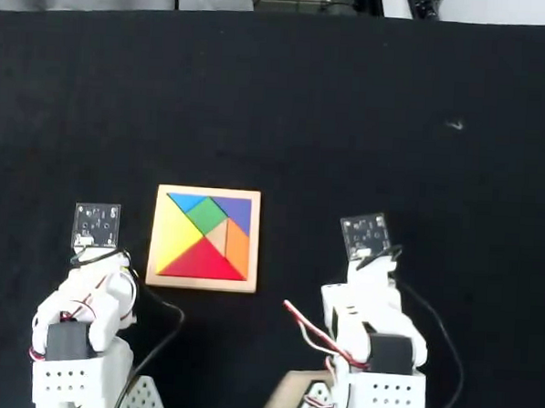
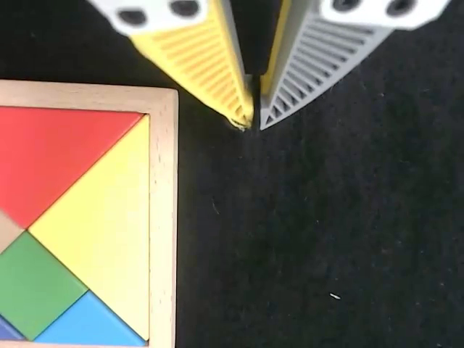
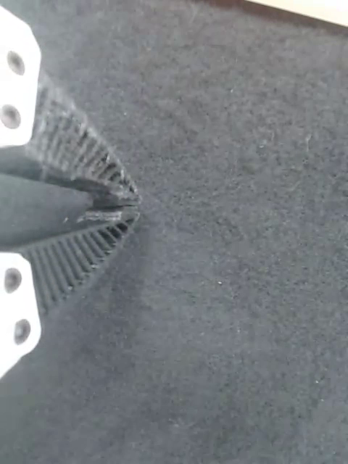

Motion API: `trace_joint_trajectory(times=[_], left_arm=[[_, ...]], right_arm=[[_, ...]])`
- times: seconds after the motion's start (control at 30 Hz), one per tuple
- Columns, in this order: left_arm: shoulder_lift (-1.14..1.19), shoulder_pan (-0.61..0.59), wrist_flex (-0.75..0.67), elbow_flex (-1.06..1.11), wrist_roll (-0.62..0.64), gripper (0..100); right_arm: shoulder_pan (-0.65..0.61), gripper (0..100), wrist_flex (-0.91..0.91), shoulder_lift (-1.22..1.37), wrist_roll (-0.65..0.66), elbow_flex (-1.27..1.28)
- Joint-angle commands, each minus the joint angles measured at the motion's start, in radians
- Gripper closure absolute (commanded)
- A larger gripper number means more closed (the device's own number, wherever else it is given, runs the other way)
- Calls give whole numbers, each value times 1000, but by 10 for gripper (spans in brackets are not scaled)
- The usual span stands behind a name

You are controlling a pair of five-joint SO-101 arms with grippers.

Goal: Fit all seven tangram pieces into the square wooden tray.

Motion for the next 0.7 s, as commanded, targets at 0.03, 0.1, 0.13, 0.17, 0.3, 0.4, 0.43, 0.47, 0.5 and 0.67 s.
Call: trace_joint_trajectory(times=[0.03,0.1,0.13,0.17,0.3,0.4,0.43,0.47,0.5,0.67], left_arm=[[-9,5,6,19,8,970],[-9,5,6,19,8,970],[-9,5,6,19,8,970],[-9,5,6,19,8,970],[-11,13,6,19,8,970],[-5,13,5,19,8,970],[-5,13,5,19,8,970],[-5,12,5,19,8,970],[-5,12,5,19,8,970],[-9,10,6,19,8,970]], right_arm=[[11,987,6,-73,-5,-1],[11,987,6,-73,-5,-1],[11,987,6,-73,-5,-1],[11,987,6,-73,-5,-1],[11,987,6,-73,-5,-1],[11,987,6,-73,-5,-1],[11,987,6,-73,-5,-1],[11,987,6,-73,-5,-1],[11,987,6,-73,-5,-1],[11,987,6,-73,-5,-1]])
